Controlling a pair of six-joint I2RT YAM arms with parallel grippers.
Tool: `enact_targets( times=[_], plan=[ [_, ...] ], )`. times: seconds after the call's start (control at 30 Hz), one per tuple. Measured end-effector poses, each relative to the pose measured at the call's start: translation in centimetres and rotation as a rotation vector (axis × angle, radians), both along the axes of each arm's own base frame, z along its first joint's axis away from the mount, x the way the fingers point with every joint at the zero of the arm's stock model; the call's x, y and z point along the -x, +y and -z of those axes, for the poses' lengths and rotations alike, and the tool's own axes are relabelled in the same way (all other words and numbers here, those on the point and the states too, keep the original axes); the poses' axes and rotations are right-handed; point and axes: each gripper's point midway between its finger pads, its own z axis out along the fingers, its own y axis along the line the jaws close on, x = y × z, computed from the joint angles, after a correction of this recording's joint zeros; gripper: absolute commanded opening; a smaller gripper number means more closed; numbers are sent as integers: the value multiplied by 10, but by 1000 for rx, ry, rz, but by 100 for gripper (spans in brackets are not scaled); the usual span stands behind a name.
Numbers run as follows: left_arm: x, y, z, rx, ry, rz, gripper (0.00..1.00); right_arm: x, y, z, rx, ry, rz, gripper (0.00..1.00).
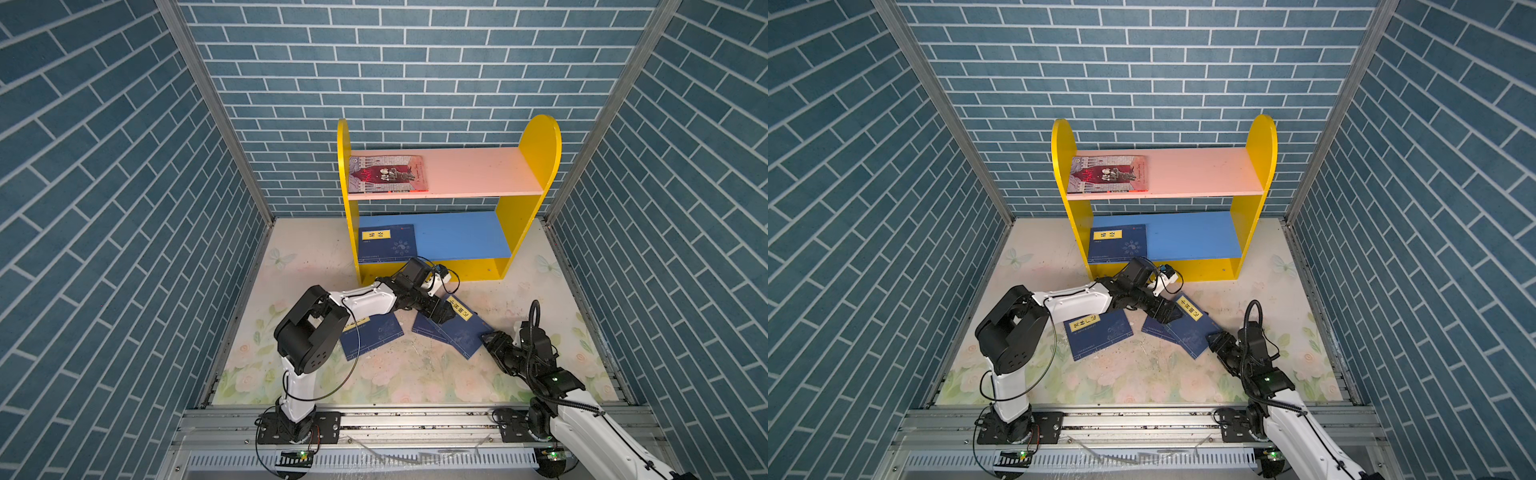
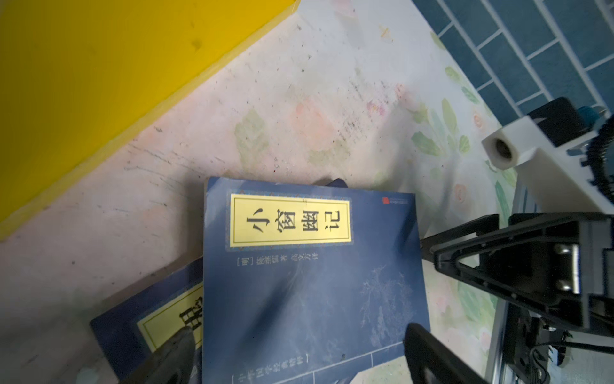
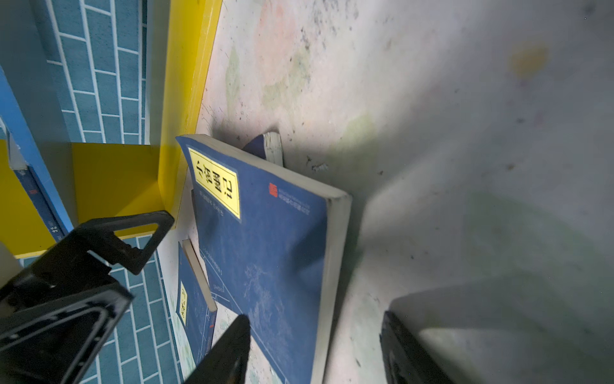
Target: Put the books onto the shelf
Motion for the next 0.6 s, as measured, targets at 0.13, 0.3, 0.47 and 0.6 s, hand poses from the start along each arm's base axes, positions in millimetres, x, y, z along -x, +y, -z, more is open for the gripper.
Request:
enact_targets(
  times=[0.13, 0.3, 0.47, 0.6],
  plan=[
    [2, 2, 12, -25, 20, 0, 100, -2, 5, 0, -13, 8, -18, 64],
    [1, 2, 18, -38, 32, 2, 100, -9, 13, 1, -29, 26, -43, 64],
    [1, 1, 24, -51, 50, 5, 100, -16, 20, 1, -47, 26, -62, 64],
    [2, 1, 24, -51, 56, 8, 100, -20, 22, 1, -54, 18, -67, 63]
  ],
)
